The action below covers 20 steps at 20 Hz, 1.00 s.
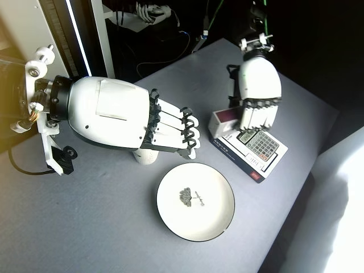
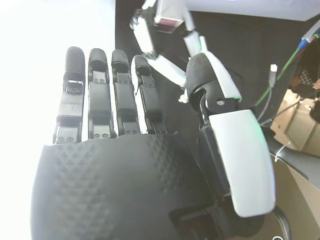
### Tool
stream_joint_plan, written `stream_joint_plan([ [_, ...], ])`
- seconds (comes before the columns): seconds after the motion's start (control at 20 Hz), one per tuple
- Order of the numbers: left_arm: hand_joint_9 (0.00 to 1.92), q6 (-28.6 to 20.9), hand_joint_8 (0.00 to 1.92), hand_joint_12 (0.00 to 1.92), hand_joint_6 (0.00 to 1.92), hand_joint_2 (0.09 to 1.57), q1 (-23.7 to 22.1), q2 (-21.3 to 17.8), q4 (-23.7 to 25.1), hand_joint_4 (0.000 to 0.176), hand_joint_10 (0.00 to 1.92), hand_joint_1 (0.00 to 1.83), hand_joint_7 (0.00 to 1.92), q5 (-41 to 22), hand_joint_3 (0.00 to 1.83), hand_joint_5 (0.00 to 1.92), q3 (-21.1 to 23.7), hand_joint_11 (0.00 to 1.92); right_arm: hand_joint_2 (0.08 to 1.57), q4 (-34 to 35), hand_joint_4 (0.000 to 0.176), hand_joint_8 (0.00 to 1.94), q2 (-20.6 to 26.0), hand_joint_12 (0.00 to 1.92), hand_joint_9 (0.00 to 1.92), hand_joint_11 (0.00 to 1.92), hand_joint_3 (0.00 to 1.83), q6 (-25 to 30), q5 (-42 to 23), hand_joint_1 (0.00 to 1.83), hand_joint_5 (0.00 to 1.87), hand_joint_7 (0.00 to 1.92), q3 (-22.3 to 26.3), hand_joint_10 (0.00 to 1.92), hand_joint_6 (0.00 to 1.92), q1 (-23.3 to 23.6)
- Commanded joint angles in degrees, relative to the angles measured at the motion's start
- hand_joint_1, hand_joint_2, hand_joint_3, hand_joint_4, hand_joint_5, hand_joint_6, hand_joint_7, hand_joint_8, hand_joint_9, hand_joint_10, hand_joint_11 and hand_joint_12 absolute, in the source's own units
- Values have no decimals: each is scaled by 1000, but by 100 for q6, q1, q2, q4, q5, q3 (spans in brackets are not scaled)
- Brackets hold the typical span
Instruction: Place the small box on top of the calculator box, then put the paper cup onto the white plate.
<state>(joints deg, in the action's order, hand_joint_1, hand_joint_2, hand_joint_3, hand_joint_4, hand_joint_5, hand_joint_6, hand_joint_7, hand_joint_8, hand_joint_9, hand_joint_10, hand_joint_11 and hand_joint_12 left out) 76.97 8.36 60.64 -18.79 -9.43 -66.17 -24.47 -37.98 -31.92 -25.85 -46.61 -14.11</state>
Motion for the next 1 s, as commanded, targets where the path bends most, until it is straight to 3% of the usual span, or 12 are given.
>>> stream_joint_plan([
  [0.0,871,-108,1225,1170,953,1151,-73,7,100,0,834,1239,958,-524,1,877,-89,641,1365,129,0,6,73,793,249,0,0,22,-591,428,234,247,3,7,5,78],
  [0.05,806,-203,1182,1148,956,1159,-73,63,176,0,1275,1338,931,-523,1,848,-207,648,1374,129,0,1,72,754,237,0,3,22,-591,406,220,237,3,2,3,78],
  [0.2,750,-334,1219,1177,1004,1180,-51,160,217,0,1446,1358,902,-522,1,792,-431,623,1367,128,0,3,72,777,247,0,0,22,-591,452,238,247,9,4,6,80],
  [0.35,745,-399,1253,1179,1008,1184,-45,233,217,0,1447,1356,886,-534,1,792,-604,625,1370,124,0,0,72,755,233,0,0,21,-591,448,230,235,9,1,0,82],
  [0.4,784,-403,1264,1152,936,1161,-45,235,217,0,1083,1266,930,-535,0,871,-624,643,1374,120,0,1,72,747,232,0,2,21,-591,431,228,237,9,0,0,82],
  [0.45,828,-413,1248,1128,897,1148,-45,231,217,0,918,1251,949,-536,0,903,-639,652,1378,114,0,0,72,735,227,0,2,20,-591,432,228,236,9,0,0,82],
  [0.5,786,-413,1208,1150,962,1166,-42,227,217,0,1305,1338,921,-536,0,840,-640,645,1380,114,0,0,72,739,225,0,3,20,-591,417,222,233,9,0,1,82],
  [0.55,792,-414,1264,1173,970,1163,-27,221,217,0,1070,1258,930,-536,2,854,-639,641,1378,114,0,0,72,742,225,0,2,20,-591,411,220,228,9,0,1,82],
  [0.6,769,-421,1236,1194,980,1175,-13,219,216,0,1360,1338,903,-535,0,813,-639,643,1377,113,0,0,72,697,205,0,1,20,-591,409,207,209,9,1,0,82],
  [0.85,708,-424,1320,1235,1009,1200,43,191,197,0,1502,1351,845,-535,1,777,-609,597,1371,113,0,0,72,653,199,0,0,20,-592,458,195,206,10,1,2,81],
  [0.9,723,-424,1197,1198,1102,1190,58,190,191,0,1476,1354,903,-536,0,745,-603,585,1359,113,0,4,72,661,207,0,0,20,-592,492,212,217,10,4,7,81],
  [0.95,716,-424,1151,1187,1128,1168,70,187,183,0,989,1254,963,-537,0,780,-595,543,1353,113,0,0,72,654,199,0,0,20,-592,485,210,209,10,0,4,81],
])
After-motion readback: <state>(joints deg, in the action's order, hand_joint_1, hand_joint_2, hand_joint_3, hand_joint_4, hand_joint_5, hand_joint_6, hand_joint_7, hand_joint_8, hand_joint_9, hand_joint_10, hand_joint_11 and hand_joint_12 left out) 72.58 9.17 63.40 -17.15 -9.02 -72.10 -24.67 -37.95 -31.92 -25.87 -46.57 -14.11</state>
